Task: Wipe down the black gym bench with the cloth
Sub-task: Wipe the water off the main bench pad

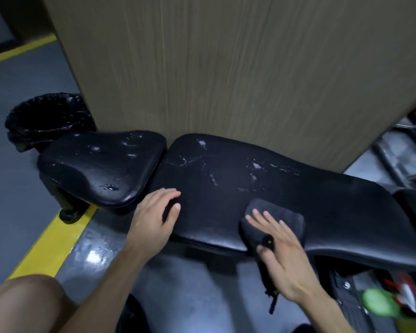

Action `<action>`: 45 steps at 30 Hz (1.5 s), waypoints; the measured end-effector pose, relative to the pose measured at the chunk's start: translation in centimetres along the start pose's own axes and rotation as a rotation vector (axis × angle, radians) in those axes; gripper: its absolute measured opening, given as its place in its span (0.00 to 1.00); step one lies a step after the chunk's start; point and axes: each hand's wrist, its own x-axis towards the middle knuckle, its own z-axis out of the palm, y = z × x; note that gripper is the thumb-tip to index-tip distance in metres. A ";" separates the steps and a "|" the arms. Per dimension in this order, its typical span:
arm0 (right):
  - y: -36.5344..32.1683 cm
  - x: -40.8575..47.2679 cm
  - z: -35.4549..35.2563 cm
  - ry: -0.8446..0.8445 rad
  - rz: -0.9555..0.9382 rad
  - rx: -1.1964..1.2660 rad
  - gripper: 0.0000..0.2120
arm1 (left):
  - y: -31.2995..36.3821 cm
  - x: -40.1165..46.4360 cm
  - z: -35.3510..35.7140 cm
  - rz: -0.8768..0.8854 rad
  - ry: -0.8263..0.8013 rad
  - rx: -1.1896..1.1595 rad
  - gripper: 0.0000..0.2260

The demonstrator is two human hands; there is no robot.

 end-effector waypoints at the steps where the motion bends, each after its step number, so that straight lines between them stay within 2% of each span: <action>1: 1.8 -1.0 -1.3 0.030 0.063 -0.008 0.29 | 0.4 0.0 0.6 0.023 0.004 0.033 0.17; 5: 7.5 -1.1 -5.4 0.158 0.384 -0.064 0.33 | 2.4 1.0 2.1 0.086 -0.023 0.105 0.18; 7: 7.6 0.7 -5.0 0.178 0.491 -0.160 0.36 | 3.6 2.1 2.9 0.128 -0.043 0.129 0.18; 8: 6.8 1.3 -4.0 0.166 0.465 -0.238 0.37 | 4.1 2.7 3.4 0.150 -0.051 0.140 0.18; 10: 4.7 1.5 -1.8 0.100 0.281 -0.323 0.37 | 4.9 3.6 4.3 0.184 -0.065 0.160 0.18; 12: 3.2 0.9 -1.1 -0.007 0.139 -0.277 0.37 | 5.0 4.0 5.2 0.195 -0.083 0.178 0.19; 13: 3.1 0.6 -1.5 -0.038 0.131 -0.205 0.38 | 4.9 4.0 5.5 0.191 -0.083 0.184 0.19; 15: 3.9 0.8 -2.4 -0.009 0.215 -0.037 0.39 | 4.7 4.0 6.0 0.168 -0.061 0.196 0.19; 16: 4.2 1.1 -2.5 0.019 0.262 -0.036 0.40 | 4.7 4.0 6.2 0.160 -0.051 0.201 0.19; 19: 5.1 2.7 -1.2 0.061 0.349 -0.319 0.45 | 4.9 3.9 6.6 0.159 -0.041 0.222 0.19; 23: 7.3 7.8 -2.3 0.132 0.497 -0.365 0.49 | 5.0 3.9 6.6 0.145 -0.008 0.218 0.19; 25: 7.1 10.6 -2.4 0.102 0.552 -0.384 0.49 | 5.1 3.9 6.7 0.135 0.006 0.221 0.18; 27: 5.1 12.5 -0.8 0.058 0.476 -0.418 0.50 | 5.1 4.0 6.8 0.126 0.018 0.220 0.18; 30: 1.1 12.4 2.1 -0.040 0.202 -0.393 0.51 | 4.9 3.9 6.8 0.125 0.036 0.220 0.18; 33: 1.2 10.6 1.8 -0.083 0.045 -0.347 0.48 | 4.8 3.9 6.8 0.123 0.043 0.217 0.18; 36: 5.2 10.1 -0.9 -0.050 0.061 -0.346 0.47 | 4.8 4.0 6.7 0.124 0.047 0.216 0.17; 39: 7.6 11.5 -2.8 0.024 0.305 -0.387 0.47 | 5.1 3.9 6.7 0.109 0.050 0.218 0.18; 41: 6.2 13.4 -1.4 0.049 0.391 -0.443 0.47 | 5.3 3.9 6.6 0.093 0.052 0.217 0.18; 42: 4.7 14.0 -0.3 0.037 0.363 -0.450 0.48 | 5.3 3.9 6.6 0.090 0.052 0.217 0.18; 45: 0.6 12.6 2.4 -0.040 0.123 -0.403 0.47 | 5.2 3.8 6.5 0.101 0.028 0.230 0.18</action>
